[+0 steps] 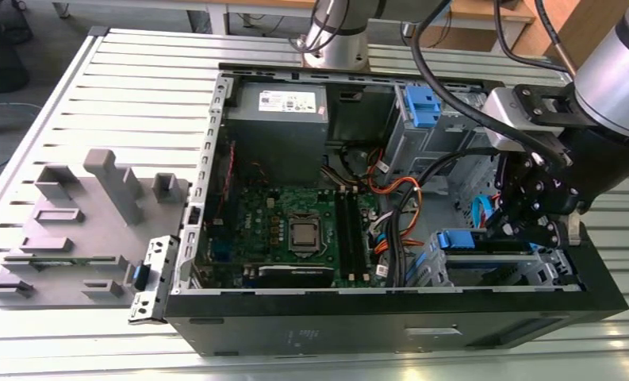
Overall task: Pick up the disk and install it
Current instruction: 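Insert the first disk wire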
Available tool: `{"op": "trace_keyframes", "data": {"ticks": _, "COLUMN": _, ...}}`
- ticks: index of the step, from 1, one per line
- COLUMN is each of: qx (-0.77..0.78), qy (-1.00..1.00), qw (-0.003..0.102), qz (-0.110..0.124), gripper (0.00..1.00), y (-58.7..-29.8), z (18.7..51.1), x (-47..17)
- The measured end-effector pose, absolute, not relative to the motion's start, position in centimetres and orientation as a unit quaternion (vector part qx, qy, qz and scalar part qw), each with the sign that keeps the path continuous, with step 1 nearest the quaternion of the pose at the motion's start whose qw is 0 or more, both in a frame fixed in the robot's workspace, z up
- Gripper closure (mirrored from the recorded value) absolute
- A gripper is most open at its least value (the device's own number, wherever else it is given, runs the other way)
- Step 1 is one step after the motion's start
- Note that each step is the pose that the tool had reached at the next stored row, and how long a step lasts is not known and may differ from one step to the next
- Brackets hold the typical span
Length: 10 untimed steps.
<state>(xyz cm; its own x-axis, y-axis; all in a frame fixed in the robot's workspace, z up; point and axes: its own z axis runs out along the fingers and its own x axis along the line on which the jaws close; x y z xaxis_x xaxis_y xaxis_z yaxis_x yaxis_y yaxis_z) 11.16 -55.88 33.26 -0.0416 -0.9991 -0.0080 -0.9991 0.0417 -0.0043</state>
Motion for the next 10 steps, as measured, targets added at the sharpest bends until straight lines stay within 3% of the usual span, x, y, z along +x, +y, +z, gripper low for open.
{"op": "trace_keyframes", "data": {"ticks": 10, "qx": -0.692, "qy": 0.722, "qw": 0.004, "qz": 0.001, "gripper": 0.84, "y": -55.88, "z": 33.02, "x": 11.16}}
